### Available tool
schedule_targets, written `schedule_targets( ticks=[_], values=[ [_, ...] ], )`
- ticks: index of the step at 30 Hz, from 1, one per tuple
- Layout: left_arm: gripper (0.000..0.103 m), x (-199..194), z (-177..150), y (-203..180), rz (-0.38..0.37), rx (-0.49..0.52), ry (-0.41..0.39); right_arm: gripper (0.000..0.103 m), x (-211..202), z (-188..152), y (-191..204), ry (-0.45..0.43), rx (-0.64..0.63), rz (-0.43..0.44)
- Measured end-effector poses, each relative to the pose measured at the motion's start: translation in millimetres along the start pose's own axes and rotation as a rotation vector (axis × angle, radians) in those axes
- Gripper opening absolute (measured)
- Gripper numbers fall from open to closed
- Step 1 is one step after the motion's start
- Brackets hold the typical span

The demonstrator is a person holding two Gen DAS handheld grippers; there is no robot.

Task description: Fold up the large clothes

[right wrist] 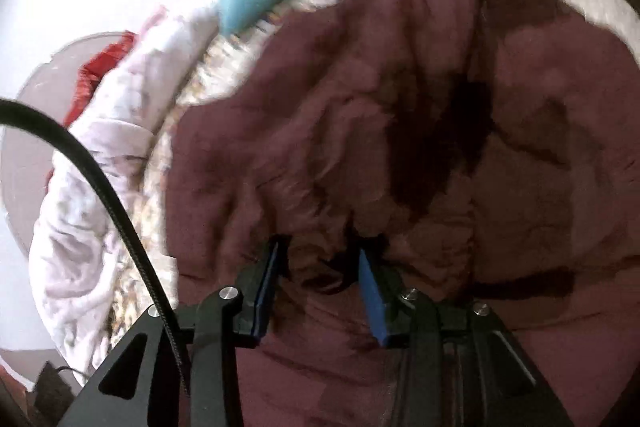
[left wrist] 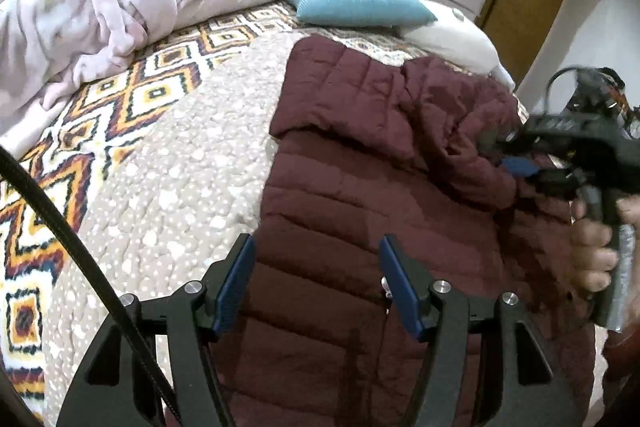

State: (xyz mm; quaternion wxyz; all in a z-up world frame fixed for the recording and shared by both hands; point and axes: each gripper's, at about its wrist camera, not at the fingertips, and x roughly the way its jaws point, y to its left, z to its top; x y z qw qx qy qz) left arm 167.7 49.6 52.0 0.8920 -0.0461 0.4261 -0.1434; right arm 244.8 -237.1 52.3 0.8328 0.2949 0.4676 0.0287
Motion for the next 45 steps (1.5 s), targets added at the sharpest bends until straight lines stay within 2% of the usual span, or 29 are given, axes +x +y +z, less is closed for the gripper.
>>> schedule_targets(
  ticks=[3,5,7,10,12,16,20,22,25,30,32,36,41,42,45],
  values=[
    [0.064,-3.3,-0.1,2.2,0.015,0.014,-0.026,0.043,-18.4,9.1,27.1,-0.074,-0.054,0.025],
    [0.065,-2.9,-0.4,3.5,0.026,0.026,-0.034,0.044,-14.3,15.0,41.2,-0.091,-0.090,0.009],
    [0.065,-0.2,0.1,6.5,0.029,0.027,-0.030,0.044,7.1,20.9,51.6,-0.070,-0.100,-0.023],
    [0.065,3.3,0.7,11.2,0.015,0.016,-0.018,0.048,57.4,20.1,46.7,0.015,-0.091,-0.123],
    [0.065,3.9,1.3,12.6,0.020,0.015,-0.022,0.049,61.6,14.3,42.6,-0.005,-0.081,-0.129],
    [0.065,3.1,1.6,11.5,0.024,0.016,-0.024,0.049,32.8,-4.2,37.0,-0.004,-0.066,-0.104],
    [0.065,-1.5,-1.7,2.0,0.045,0.044,-0.030,0.050,-11.9,-37.0,38.1,0.004,-0.119,-0.068],
    [0.065,-5.4,-2.7,-10.8,0.049,0.073,-0.021,0.050,-35.7,-51.3,35.5,-0.001,-0.133,-0.043],
    [0.066,-13.5,-0.8,-32.8,0.042,0.131,-0.021,0.052,-81.1,-69.7,11.4,-0.024,-0.114,-0.005],
    [0.070,-11.6,23.0,-85.1,-0.043,0.228,0.001,0.053,-125.4,-69.2,-29.2,-0.104,-0.077,-0.045],
    [0.072,2.8,41.3,-111.9,-0.071,0.265,0.006,0.053,-133.5,-67.2,-45.9,-0.125,-0.029,-0.037],
    [0.072,53.1,63.6,-142.4,-0.044,0.295,0.061,0.053,-140.0,-75.4,-75.4,-0.130,0.034,-0.011],
    [0.072,118.8,70.2,-140.3,0.038,0.247,0.178,0.053,-139.1,-94.0,-101.8,-0.103,0.052,-0.005],
    [0.074,125.0,70.2,-138.7,0.036,0.237,0.193,0.053,-137.9,-96.2,-106.3,-0.096,0.056,-0.005],
    [0.075,130.7,67.2,-136.3,0.032,0.231,0.184,0.053,-133.6,-97.7,-113.5,-0.082,0.057,-0.012]
  ],
)
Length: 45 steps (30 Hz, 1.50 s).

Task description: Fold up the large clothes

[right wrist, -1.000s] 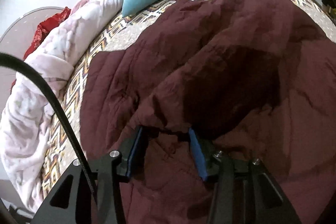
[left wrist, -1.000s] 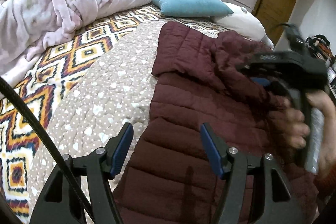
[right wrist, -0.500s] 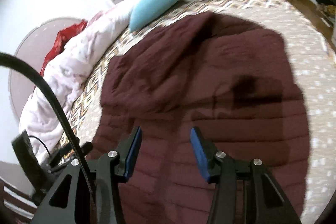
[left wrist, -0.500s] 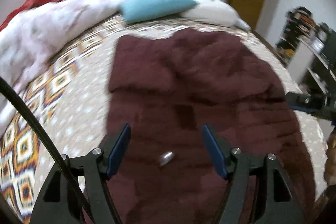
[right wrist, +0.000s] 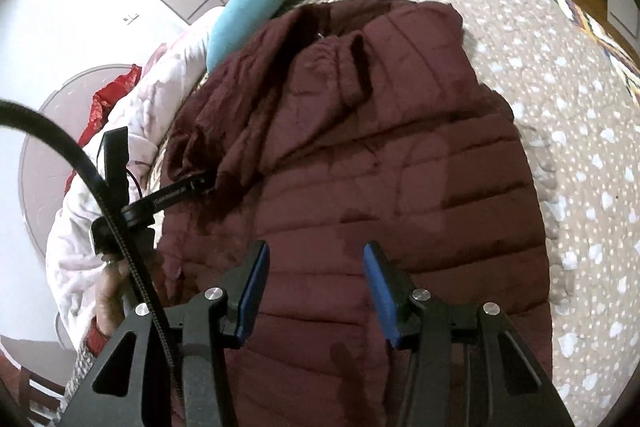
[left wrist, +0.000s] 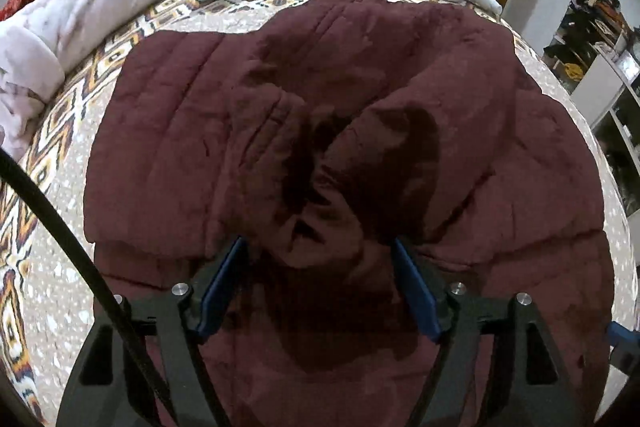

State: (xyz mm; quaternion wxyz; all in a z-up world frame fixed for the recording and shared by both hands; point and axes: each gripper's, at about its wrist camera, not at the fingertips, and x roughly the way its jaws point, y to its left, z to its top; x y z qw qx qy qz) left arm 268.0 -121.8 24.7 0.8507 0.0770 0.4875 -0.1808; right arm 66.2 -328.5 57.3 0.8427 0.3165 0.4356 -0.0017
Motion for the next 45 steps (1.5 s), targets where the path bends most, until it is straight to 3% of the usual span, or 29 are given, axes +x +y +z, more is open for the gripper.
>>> schedule_targets(
  ticks=[3,11,19,27,34,40,45],
  values=[
    [0.075,-11.4,-6.1,-5.7,0.034,0.020,-0.024,0.053,1.8,-1.9,-1.9,-0.005,0.003,-0.008],
    [0.075,-91.1,-62.7,-8.2,-0.012,0.038,-0.088,0.054,-23.0,-23.1,22.7,-0.036,-0.069,-0.041],
    [0.075,-180.1,-134.3,-17.3,0.034,0.082,-0.200,0.057,-91.2,-65.9,28.7,-0.120,-0.123,-0.107],
    [0.075,-243.5,-179.6,-18.1,0.020,0.076,-0.291,0.059,-152.3,-109.2,20.7,-0.203,-0.140,-0.175],
    [0.075,-269.7,-203.9,-21.3,0.048,0.087,-0.343,0.061,-180.1,-141.6,11.6,-0.250,-0.133,-0.240],
    [0.075,-279.8,-220.6,-13.1,0.078,0.086,-0.355,0.062,-189.4,-167.6,2.1,-0.262,-0.161,-0.345],
    [0.075,-280.5,-233.0,2.8,0.094,0.058,-0.344,0.063,-197.9,-183.5,-25.6,-0.258,-0.077,-0.356]
  ],
)
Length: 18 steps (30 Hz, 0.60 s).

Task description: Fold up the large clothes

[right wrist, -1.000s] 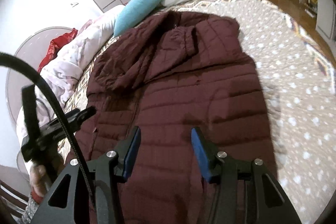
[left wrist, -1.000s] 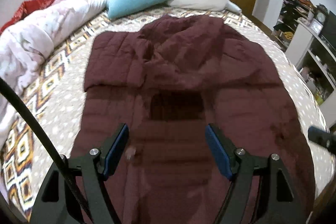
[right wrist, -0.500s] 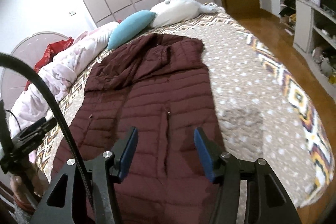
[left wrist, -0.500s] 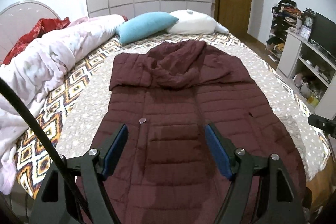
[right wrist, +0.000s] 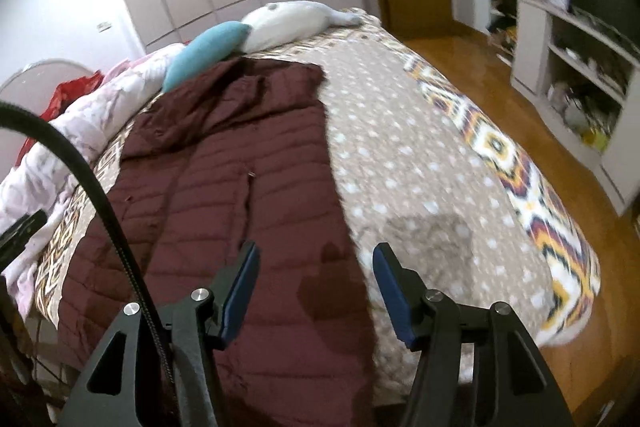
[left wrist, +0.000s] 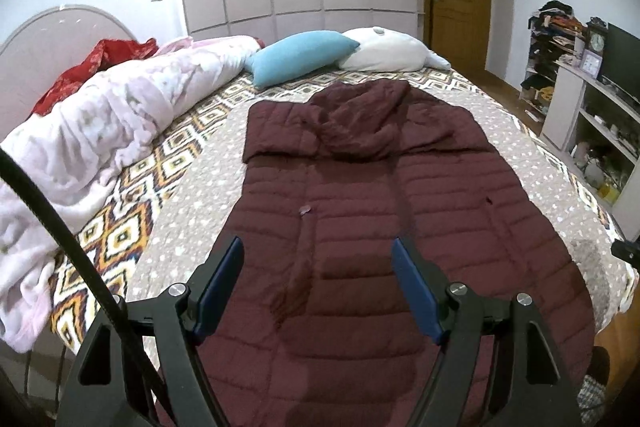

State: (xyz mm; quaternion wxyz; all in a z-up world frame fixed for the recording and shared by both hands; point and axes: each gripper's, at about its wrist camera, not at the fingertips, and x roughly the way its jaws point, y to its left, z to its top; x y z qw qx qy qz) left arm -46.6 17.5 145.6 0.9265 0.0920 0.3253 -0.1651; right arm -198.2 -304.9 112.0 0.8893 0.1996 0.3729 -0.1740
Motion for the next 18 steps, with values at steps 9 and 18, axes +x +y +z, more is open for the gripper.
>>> schedule_targets(
  ticks=[9,18],
  values=[
    [0.075,23.3,-34.1,76.6,0.012,-0.112,0.097,0.064,12.9,-32.7,-48.4,0.076,0.120,-0.052],
    [0.075,74.0,-88.4,206.1,-0.073,-0.343,0.267,0.064,41.0,-56.8,-73.8,0.147,0.243,0.058]
  ],
)
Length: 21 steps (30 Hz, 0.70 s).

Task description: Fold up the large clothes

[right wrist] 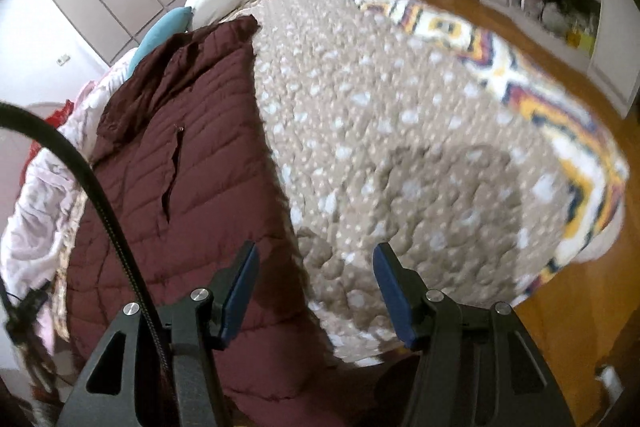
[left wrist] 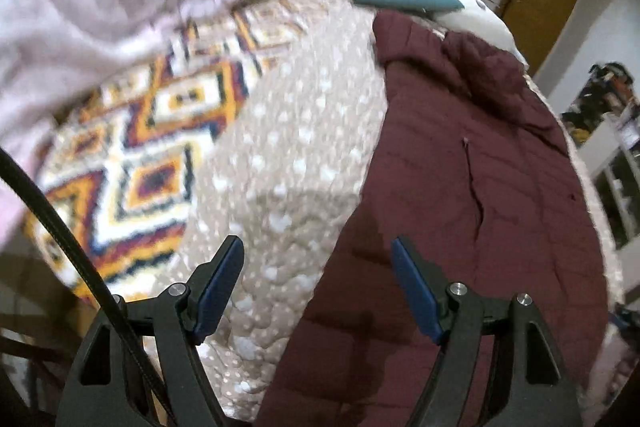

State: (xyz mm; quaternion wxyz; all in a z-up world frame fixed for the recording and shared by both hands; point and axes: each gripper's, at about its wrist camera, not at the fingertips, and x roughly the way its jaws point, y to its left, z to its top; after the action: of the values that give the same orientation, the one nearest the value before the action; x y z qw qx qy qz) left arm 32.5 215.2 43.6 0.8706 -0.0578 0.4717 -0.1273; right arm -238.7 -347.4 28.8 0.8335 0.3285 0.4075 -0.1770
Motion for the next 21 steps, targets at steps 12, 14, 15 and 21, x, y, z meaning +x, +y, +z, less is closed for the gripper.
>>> schedule_targets(
  ticks=[12,14,15,21],
  values=[
    [0.075,21.4,-45.1,15.1,-0.390,-0.065,0.099,0.067,20.5,-17.5,0.8,0.081,0.015,0.169],
    [0.075,17.5,-54.2,15.8,-0.404,-0.071,0.092,0.067,17.2,-24.7,-0.3,0.091,0.006,0.186],
    [0.075,16.8,-55.5,16.9,-0.412,-0.078,0.093,0.067,16.7,-29.7,-1.0,0.104,0.002,0.199],
    [0.075,6.4,-83.1,25.9,-0.452,-0.126,0.107,0.069,25.7,-66.6,-2.2,0.199,-0.011,0.251]
  ],
)
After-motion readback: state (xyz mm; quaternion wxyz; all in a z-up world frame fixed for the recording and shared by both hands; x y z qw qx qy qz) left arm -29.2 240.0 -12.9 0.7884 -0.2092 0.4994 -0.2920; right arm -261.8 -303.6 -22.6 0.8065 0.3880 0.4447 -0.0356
